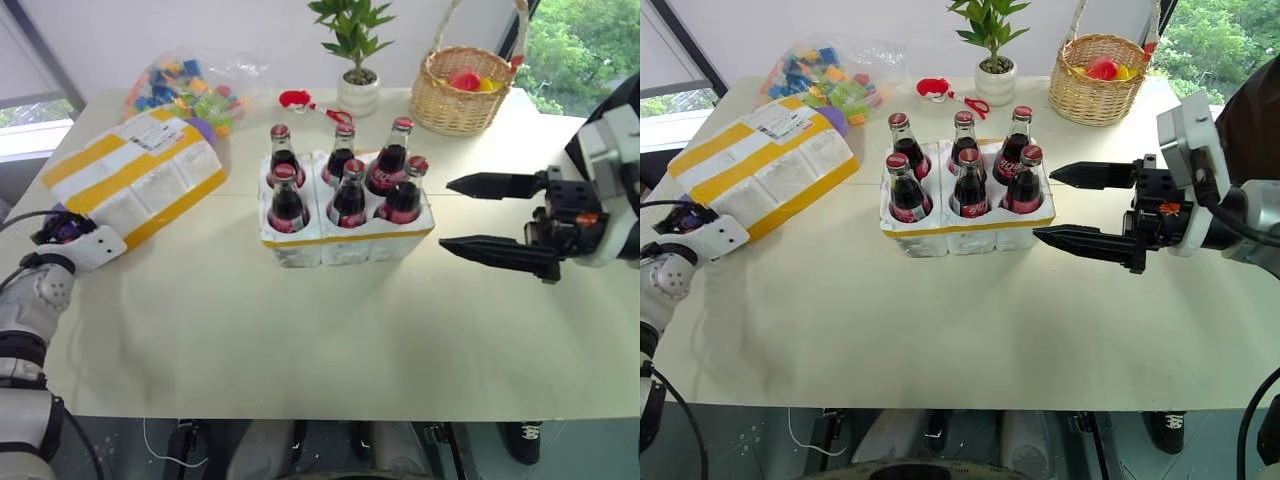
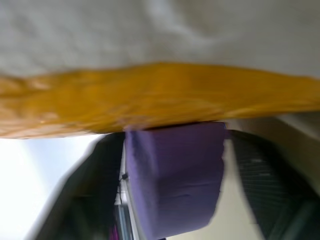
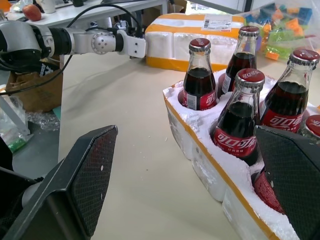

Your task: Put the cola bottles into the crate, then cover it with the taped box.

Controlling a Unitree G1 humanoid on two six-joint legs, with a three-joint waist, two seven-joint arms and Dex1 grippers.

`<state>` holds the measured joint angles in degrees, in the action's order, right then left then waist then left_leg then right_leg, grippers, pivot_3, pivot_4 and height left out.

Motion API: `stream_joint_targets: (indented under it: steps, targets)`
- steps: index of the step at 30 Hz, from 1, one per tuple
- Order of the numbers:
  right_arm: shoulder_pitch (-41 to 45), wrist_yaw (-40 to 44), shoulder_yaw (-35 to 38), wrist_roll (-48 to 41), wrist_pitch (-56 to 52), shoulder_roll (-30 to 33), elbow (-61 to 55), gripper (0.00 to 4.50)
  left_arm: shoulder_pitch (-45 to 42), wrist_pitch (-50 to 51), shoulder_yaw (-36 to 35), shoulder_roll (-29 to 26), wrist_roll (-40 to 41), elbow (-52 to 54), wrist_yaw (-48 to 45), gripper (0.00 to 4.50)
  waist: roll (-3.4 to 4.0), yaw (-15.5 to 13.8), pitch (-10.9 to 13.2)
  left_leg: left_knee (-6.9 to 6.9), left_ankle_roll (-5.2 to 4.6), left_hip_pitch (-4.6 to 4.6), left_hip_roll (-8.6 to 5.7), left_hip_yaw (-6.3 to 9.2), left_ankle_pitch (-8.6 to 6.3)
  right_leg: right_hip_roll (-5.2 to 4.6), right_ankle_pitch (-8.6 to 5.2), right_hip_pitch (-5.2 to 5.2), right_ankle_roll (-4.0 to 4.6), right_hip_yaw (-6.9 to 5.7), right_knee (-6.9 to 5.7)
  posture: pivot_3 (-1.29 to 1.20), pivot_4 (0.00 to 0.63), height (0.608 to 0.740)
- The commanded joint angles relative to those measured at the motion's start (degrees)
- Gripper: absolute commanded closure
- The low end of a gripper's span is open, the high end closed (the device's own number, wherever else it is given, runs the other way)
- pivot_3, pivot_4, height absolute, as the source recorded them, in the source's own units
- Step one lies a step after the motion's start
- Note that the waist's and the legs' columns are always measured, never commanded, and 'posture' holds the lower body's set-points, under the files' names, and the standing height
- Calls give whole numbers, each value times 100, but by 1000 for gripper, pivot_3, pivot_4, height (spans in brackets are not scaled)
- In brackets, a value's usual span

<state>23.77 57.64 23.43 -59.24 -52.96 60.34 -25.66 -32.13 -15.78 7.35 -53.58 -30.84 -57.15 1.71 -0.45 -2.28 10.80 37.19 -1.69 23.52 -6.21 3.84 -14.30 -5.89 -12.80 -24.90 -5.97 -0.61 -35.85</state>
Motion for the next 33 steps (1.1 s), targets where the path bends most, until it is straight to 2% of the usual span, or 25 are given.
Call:
stream_joint_targets:
  steps: [1, 2, 3, 7, 10, 13, 17, 21, 26, 33]
  targets:
    - [9, 24, 141, 38, 158, 124, -67, 0, -15, -43, -48, -79, 113, 21, 41, 3277, 0, -1, 0, 1, 0, 0, -1, -1, 0, -1, 0, -1, 0, 1, -3, 0, 150, 732]
    - [6, 30, 117, 80, 184, 134, -37, 0, 1, -14, -80, -105, 147, 64, 50, 3792, 0, 3, -1, 2, 0, 0, -1, -2, 0, -2, 0, -2, 0, 2, -6, 0, 150, 732]
    - [-4, 40, 95, 125, 209, 144, -9, 0, 15, 15, -102, -137, 170, 110, 60, 4026, 0, 4, -1, 3, -1, -1, -1, -6, 0, -2, 0, -2, 0, 5, -6, 0, 150, 732]
    - [-241, 210, 146, 104, 1, 312, 241, 0, 50, 112, -315, -380, 360, 635, -40, 4050, -11, -2, -1, 4, -1, -1, -1, -11, 0, -1, 0, -8, 0, 10, -13, 0, 150, 732]
    - [-576, 283, 167, 694, 423, 459, 232, 0, -31, 128, -683, -722, 687, 1534, -479, 4050, -29, -8, 3, 7, -1, 6, 1, -11, 0, -1, 0, -13, 0, 10, -16, 0, 150, 732]
    - [-682, 362, 236, 731, 448, 507, 314, 0, -77, 270, -966, -924, 946, 2291, -894, 4050, -30, 4, 1, 21, 0, 40, 1, -12, 0, -1, 0, -43, 1, 11, -21, 0, 150, 732]
    - [-794, 358, 209, 875, 544, 463, 361, 0, -427, 482, -1371, -1112, 1519, 3387, -1686, 4050, -29, 7, 1, 22, -2, 40, 2, -20, 1, 0, 1, -46, 1, 16, -23, 0, 150, 732]
    - [-808, 292, 109, 1013, 647, 365, 400, 0, -820, 972, -1445, -852, 2013, 4293, -2283, 4050, -29, 5, 1, 23, -3, 39, 2, -23, 1, 1, 0, -46, 1, 16, -24, 0, 150, 732]
    - [-825, 247, -36, 1152, 770, 245, 433, 0, -1248, 1300, -1091, -270, 2459, 5703, -3035, 4050, -30, 4, 1, 35, -4, 41, 1, -25, 3, 4, 1, -42, -1, 16, -27, 0, 150, 732]
    - [-799, 118, -51, 1155, 733, 154, 431, 0, -771, 1636, -799, -14, 2297, 6898, -3616, 4050, -28, 67, 1, 70, -7, 50, 4, -36, 0, 10, 7, -41, -12, 28, -29, 0, 150, 732]
